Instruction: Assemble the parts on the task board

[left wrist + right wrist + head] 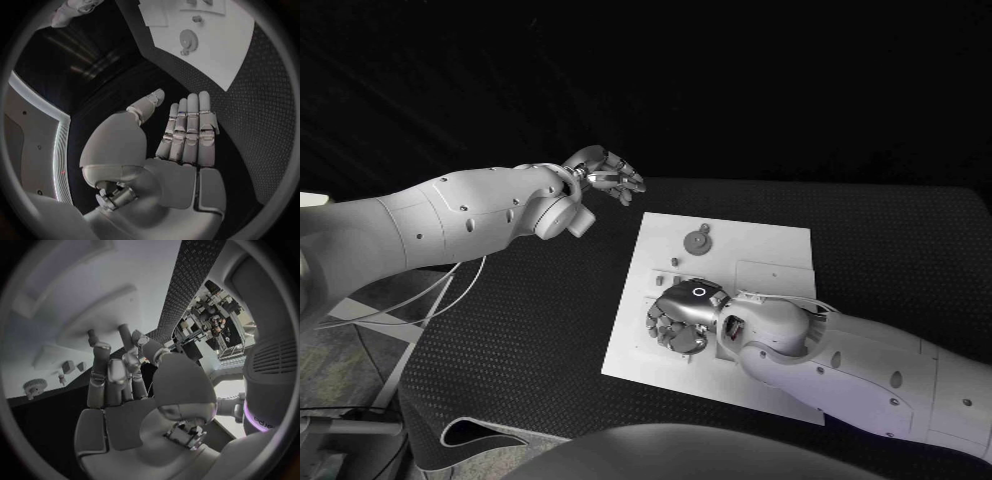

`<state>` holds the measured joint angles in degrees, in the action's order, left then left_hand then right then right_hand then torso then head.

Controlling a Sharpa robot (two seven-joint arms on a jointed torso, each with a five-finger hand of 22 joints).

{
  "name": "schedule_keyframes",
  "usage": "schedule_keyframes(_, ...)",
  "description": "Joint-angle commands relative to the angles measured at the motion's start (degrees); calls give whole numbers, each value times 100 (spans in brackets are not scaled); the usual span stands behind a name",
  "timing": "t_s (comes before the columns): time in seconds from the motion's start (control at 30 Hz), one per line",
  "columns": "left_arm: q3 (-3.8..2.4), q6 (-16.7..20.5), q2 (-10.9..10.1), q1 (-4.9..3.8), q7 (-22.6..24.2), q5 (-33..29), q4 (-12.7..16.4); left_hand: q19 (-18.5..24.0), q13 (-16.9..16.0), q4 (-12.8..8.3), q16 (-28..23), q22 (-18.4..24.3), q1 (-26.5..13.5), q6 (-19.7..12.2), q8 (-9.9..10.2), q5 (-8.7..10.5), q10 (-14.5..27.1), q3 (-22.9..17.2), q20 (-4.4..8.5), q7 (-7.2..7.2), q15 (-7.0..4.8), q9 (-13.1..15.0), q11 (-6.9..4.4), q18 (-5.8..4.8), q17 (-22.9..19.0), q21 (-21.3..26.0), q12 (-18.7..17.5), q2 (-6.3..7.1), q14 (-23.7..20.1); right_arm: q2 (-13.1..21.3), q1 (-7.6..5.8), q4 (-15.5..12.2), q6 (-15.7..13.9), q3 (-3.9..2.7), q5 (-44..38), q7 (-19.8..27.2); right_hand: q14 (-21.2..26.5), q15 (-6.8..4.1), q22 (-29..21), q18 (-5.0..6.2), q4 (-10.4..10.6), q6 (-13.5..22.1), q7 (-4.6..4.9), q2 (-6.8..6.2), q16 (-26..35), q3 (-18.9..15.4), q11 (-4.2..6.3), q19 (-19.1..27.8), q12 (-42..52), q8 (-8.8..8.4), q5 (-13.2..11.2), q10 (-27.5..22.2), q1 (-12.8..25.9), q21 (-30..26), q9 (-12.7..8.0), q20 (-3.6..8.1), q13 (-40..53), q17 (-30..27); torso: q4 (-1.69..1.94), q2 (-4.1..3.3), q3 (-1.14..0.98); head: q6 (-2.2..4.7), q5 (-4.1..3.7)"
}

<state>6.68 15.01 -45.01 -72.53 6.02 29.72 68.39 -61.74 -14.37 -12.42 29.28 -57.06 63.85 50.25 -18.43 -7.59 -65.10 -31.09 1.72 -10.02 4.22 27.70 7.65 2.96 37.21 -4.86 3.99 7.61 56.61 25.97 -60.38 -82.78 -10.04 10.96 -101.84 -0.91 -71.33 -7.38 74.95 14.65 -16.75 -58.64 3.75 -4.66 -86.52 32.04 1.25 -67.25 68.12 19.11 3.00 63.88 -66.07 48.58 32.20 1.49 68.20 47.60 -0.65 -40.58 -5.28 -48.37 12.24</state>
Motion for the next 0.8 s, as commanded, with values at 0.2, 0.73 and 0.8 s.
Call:
schedule_keyframes(0.2,-2,-36,2,-6,7,-28,0,-3,6,45,-31,6,-4,-49,32,32,-14,3,-39,3,13,6,8,99,11,24,-5,12,31,9,4,5,-74,1,21,5,39,-1,115,35,-7,-56,127,-40,0,39,7,34,24,-44,-19,1,9,25,-5,42,-55,-13,-4,0,-10,-9,9)
schedule_keyframes(0.73,-2,-41,11,-5,9,-28,-18,0,9,42,-40,7,2,-53,35,32,-11,3,-39,1,14,5,9,99,19,26,-6,18,30,74,3,-55,-341,0,312,47,178,307,86,35,9,873,467,-580,11,-608,-318,127,77,-580,-18,-282,507,-25,-213,-17,-160,-6,-2,1,-7,-6,-13)
schedule_keyframes(0.8,-2,-42,12,-5,10,-28,-20,0,9,42,-41,7,2,-53,35,32,-11,3,-39,1,14,5,9,99,20,27,-6,17,30,109,3,-93,-403,-1,361,62,182,316,86,35,12,885,476,-577,6,-634,-327,126,90,-587,-19,-292,522,-26,-217,-19,-165,-4,-2,2,-8,-4,-21)
